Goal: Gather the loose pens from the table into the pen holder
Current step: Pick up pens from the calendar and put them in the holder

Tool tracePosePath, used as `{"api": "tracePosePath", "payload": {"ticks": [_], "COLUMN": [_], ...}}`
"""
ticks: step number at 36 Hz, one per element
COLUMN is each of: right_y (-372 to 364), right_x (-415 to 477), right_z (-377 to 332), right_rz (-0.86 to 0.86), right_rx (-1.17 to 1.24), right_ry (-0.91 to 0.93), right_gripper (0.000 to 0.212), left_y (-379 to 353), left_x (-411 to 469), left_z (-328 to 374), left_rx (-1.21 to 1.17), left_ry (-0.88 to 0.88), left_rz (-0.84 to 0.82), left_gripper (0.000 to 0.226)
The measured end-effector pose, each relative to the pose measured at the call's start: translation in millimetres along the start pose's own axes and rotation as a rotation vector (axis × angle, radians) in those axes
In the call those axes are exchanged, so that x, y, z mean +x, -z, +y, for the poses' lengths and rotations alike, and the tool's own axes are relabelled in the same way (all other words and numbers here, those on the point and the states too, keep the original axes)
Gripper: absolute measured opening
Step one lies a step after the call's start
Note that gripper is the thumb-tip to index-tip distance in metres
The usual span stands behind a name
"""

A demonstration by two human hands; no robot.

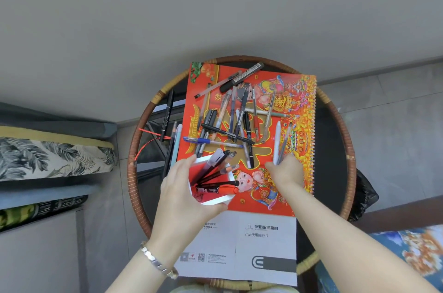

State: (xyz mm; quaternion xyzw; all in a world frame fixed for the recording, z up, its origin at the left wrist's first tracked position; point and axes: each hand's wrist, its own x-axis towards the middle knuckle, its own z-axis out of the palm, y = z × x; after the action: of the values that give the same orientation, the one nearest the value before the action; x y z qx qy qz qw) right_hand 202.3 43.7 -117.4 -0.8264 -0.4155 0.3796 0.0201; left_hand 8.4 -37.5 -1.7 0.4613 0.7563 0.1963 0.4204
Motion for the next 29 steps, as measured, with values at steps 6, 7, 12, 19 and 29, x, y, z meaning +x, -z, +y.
{"api": "tracePosePath", "payload": {"ticks": [6,7,12,19,29], "right_y": [27,36,95,149,92], "right_x": [-14,-21,-70,-133,-134], "right_z": [12,10,-4,-23,-46], "right_rz": [-0.131,-0.156,-0.371,-0.434,-0.205], "right_rx": [0.098,0.114,0.251,0.151,-0.509], "right_ry": [0.153,0.188,0.437,0.701,0.771], "right_gripper": [0.014,0.015,0.021,0.053,0.034], "left_y": [-1,-1,-2,-7,-15], "left_x": [0,0,2,3,-6], "left_z": [1,1,3,6,13], "left_rx": [-0.01,-0.004,-0.012,-0.007,0.12], "left_ry": [-0.015,-0.017,-0.009,-0.03,-0.166], "left_rz": [-0.004,-0.008,-0.013,-0.023,-0.049], "left_gripper": [0.095,0.096,0.096,0.096,0.092]}}
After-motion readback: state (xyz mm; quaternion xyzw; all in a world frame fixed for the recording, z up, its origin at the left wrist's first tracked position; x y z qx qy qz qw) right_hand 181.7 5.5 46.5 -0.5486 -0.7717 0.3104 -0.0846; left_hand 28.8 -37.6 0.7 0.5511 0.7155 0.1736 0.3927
